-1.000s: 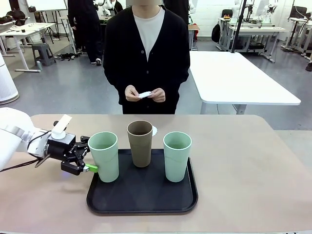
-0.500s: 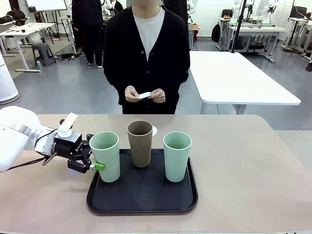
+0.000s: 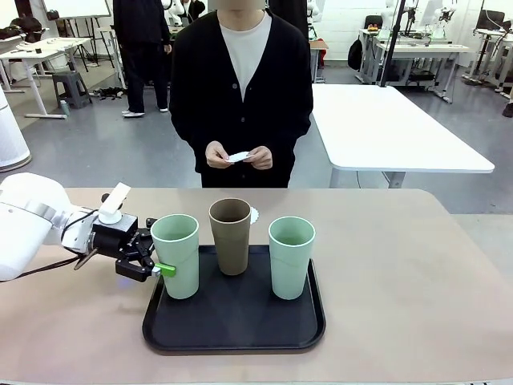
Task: Place coasters on the table and set cups on them.
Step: Pick up one Reusable plastic cup and place it on a coaster set by the human.
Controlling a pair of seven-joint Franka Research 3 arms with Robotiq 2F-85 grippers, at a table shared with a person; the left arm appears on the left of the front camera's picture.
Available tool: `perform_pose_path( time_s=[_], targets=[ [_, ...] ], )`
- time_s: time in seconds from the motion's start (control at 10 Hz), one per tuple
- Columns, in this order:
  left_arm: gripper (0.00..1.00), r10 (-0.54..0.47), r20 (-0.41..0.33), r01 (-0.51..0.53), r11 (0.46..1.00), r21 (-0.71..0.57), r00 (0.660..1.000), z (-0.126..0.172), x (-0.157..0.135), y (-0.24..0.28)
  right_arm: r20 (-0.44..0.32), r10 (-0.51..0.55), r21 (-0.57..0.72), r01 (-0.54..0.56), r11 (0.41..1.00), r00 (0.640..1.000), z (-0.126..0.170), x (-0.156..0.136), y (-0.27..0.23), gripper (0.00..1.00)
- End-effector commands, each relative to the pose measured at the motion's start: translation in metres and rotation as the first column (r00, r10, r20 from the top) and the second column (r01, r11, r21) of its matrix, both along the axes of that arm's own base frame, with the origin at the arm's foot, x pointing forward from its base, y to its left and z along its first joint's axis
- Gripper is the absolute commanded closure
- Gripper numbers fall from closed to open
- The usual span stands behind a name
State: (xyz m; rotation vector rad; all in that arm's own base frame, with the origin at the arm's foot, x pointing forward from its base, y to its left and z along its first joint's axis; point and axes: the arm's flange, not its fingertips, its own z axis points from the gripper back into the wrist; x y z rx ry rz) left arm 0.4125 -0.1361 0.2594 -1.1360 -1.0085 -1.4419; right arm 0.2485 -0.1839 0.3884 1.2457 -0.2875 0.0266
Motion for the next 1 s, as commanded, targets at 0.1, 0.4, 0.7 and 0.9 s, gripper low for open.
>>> perform_pose_path(
  time_s=[0.1,0.4,0.7,0.9],
  targets=[
    [1.00,-0.003,0.046,0.005,0.999,-0.043,0.999,-0.024,-0.006,-0.003,0.015,-0.002,0.008,0.002,1.000,1.000,0.001,0.001,0.000,0.00],
    [0.71,-0.015,0.047,0.016,1.000,-0.023,0.999,-0.019,-0.009,-0.002,0.015,-0.002,0.008,0.002,1.000,1.000,0.001,0.001,0.000,0.00],
    [1.00,-0.017,0.002,0.017,1.000,0.026,1.000,0.013,-0.024,0.002,0.015,-0.002,0.008,0.002,1.000,1.000,0.001,0.001,0.000,0.00],
    [1.00,0.011,0.015,-0.011,1.000,0.024,1.000,0.072,-0.029,0.008,0.015,-0.002,0.008,0.002,1.000,1.000,0.001,0.001,0.000,0.00]
  ],
)
